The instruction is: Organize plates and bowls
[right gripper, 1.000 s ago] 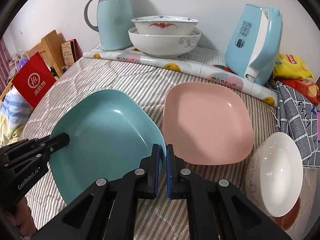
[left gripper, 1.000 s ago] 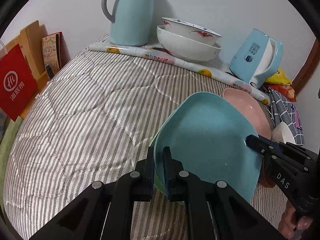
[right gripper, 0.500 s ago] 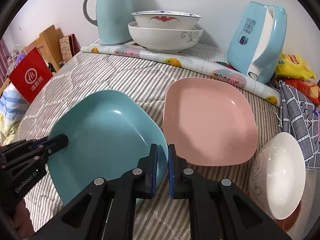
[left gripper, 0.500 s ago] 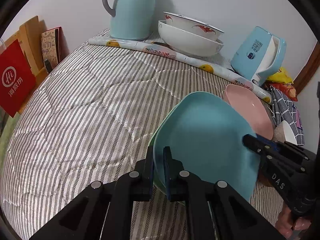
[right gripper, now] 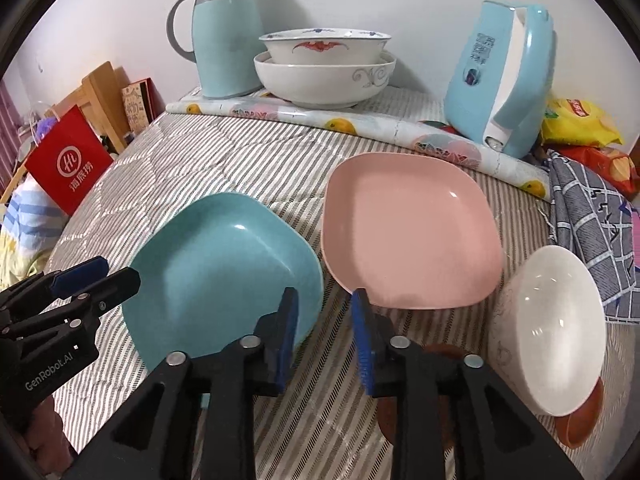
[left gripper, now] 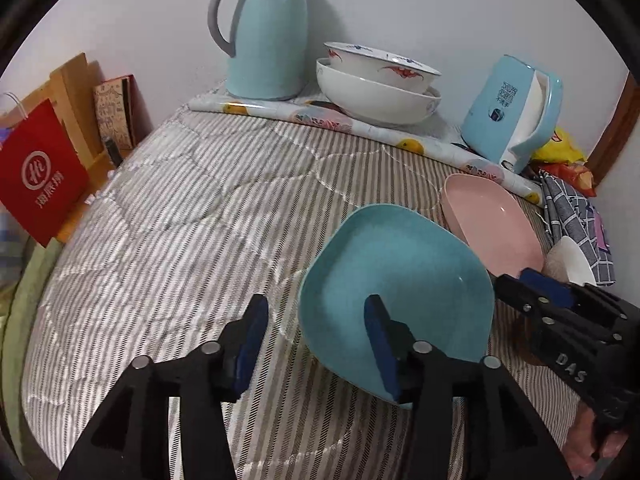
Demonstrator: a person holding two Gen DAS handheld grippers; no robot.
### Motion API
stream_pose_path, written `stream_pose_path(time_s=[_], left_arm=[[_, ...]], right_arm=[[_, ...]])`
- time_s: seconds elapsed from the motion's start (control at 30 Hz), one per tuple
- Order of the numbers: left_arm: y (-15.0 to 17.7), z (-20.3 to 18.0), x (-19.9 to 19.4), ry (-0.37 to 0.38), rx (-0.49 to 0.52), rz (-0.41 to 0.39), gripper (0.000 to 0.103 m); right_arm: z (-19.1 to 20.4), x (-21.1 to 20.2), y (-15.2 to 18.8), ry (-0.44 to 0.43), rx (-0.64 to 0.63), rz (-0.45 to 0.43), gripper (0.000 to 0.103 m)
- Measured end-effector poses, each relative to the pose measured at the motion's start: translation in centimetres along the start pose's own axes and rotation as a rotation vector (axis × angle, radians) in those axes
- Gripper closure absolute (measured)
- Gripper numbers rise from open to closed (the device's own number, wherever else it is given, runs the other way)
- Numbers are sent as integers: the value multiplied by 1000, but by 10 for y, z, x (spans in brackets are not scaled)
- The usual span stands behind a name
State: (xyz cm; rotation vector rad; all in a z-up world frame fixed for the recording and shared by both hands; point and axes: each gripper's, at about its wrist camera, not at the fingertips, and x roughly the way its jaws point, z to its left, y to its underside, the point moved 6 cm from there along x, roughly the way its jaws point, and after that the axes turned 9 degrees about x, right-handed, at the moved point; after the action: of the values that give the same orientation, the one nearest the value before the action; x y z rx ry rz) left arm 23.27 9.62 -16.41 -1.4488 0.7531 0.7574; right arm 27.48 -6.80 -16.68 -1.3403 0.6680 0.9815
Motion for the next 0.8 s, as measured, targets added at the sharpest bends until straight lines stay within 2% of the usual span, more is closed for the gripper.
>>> stream_pose_path(time_s=[0.13,0.27,0.37,0.57,0.7,0.8], left_arm=[[-3,-3,-8,-16,-4,-11,54],[-9,-10,-16,-22,-5,-29,53],[-15,-16,-24,-46,3,-52,50],[-32,-28,-33,-62,17,-95,49],[-42,-36,-32,-37,11,-97,49],[-50,-48,-30,-1,37,-88,49]], right_arm=[[-13,-16,-3,-11,41,-26,65],[-27,-31,-6,20,52,-54,50],[-43,-44,-10,52,66,-88,44],[-74,-61,-19,91,115,-133,40],[-94,-68,-24,103,155,-136,40],[-104,-71,-29,70,172,-131,40]])
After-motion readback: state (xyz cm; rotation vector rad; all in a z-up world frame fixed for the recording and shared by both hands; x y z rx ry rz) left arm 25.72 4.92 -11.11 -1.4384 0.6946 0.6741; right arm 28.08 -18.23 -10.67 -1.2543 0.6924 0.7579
